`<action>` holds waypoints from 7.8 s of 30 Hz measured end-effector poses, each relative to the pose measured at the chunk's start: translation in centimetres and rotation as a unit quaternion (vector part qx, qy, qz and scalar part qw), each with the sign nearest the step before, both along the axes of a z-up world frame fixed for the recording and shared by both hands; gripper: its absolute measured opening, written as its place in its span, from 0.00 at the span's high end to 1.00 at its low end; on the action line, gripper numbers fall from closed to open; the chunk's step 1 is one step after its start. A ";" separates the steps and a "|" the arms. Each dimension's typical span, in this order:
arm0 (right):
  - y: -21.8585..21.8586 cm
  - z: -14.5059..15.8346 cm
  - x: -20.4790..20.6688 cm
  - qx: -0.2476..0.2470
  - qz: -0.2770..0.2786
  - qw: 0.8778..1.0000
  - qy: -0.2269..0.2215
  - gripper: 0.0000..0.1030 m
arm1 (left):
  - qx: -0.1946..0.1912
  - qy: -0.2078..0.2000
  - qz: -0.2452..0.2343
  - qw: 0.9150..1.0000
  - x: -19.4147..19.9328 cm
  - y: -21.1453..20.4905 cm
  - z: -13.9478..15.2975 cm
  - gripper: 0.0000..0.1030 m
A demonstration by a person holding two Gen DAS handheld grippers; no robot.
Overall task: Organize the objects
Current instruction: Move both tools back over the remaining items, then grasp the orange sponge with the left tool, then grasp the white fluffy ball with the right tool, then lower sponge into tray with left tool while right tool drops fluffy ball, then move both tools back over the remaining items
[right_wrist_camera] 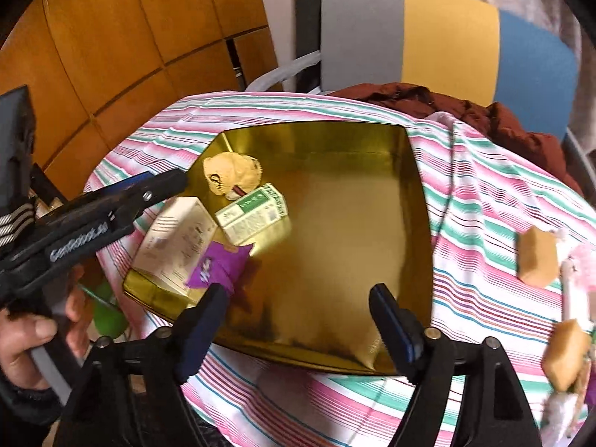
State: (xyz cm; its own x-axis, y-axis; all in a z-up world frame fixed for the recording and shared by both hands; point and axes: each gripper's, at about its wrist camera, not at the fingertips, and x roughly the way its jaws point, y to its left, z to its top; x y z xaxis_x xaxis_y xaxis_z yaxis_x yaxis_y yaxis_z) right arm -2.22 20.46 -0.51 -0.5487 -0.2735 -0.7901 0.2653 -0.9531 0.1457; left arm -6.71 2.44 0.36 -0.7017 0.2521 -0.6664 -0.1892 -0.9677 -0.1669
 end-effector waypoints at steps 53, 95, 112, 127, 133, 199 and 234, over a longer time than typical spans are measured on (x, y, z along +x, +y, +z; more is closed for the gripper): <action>34.9 -0.1 10.3 -0.289 -0.428 0.854 0.068 0.00 | -0.048 -0.087 -0.362 0.927 7.6 27.9 -5.6 0.50; 36.1 -1.3 10.3 -0.326 -0.441 0.835 0.046 0.00 | -0.051 -0.088 -0.431 0.896 4.6 37.7 -8.9 0.46; 33.3 -2.9 7.4 -0.270 -0.400 0.874 -0.048 0.00 | -0.036 -0.064 -0.382 0.921 5.6 29.0 -9.3 0.46; 29.3 -5.5 5.6 -0.101 -0.410 0.885 -0.196 0.36 | -0.026 -0.045 -0.384 0.922 5.9 28.1 -9.5 0.48; 27.7 -7.6 3.8 -0.036 -0.376 0.894 -0.241 0.47 | -0.027 -0.048 -0.384 0.922 6.2 27.2 -9.4 0.50; 2.6 -1.0 -0.8 -0.122 -0.074 0.985 -0.098 0.21 | -0.115 -0.002 0.003 0.993 -2.4 1.3 -1.6 0.40; 4.6 1.2 1.8 0.005 -0.104 0.994 0.007 0.00 | -0.046 0.002 -0.030 0.998 3.8 3.7 0.0 0.42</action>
State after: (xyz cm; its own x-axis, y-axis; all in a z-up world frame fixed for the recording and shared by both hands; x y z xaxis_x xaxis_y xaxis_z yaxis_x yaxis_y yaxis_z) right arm -0.38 25.06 0.68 -0.6039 -0.1448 -0.7838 0.0634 -0.9890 0.1339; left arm -2.93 6.13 0.37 -0.6902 0.2321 -0.6854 -0.2484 -0.9656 -0.0768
